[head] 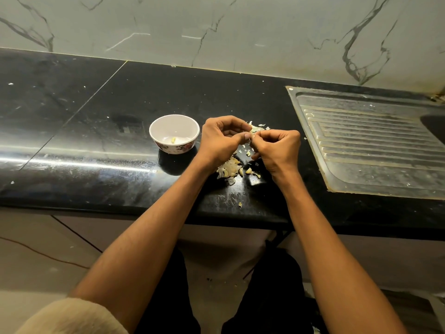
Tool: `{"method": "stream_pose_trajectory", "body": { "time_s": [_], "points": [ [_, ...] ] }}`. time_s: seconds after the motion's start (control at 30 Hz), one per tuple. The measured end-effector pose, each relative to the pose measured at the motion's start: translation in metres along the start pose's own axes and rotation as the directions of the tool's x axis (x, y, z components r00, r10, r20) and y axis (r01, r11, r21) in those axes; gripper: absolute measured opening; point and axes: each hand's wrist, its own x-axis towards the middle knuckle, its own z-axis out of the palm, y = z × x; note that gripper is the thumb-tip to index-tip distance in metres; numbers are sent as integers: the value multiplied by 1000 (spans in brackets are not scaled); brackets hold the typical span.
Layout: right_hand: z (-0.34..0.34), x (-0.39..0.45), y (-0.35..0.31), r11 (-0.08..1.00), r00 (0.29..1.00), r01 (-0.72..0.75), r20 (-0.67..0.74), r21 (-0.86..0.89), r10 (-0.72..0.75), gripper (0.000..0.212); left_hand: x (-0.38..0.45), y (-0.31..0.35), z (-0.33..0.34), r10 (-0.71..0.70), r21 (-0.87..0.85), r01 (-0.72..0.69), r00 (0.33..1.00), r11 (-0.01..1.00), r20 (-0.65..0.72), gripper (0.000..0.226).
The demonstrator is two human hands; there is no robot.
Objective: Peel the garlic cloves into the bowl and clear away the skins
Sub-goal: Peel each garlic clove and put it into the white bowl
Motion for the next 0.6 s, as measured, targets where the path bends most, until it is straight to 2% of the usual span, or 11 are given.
{"method": "stream_pose_trajectory", "body": {
  "time_s": [0.3, 0.6],
  "points": [
    [1, 1, 0, 999, 1000, 3, 3, 37, -3, 16, 0, -1, 0, -3, -23, 3, 1000, 1000, 24, 16],
    [2, 4, 0, 981, 993, -115, 29, 155, 112, 22, -1, -1, 0, -19, -41, 19, 1000, 999, -4, 16]
  ]
}}
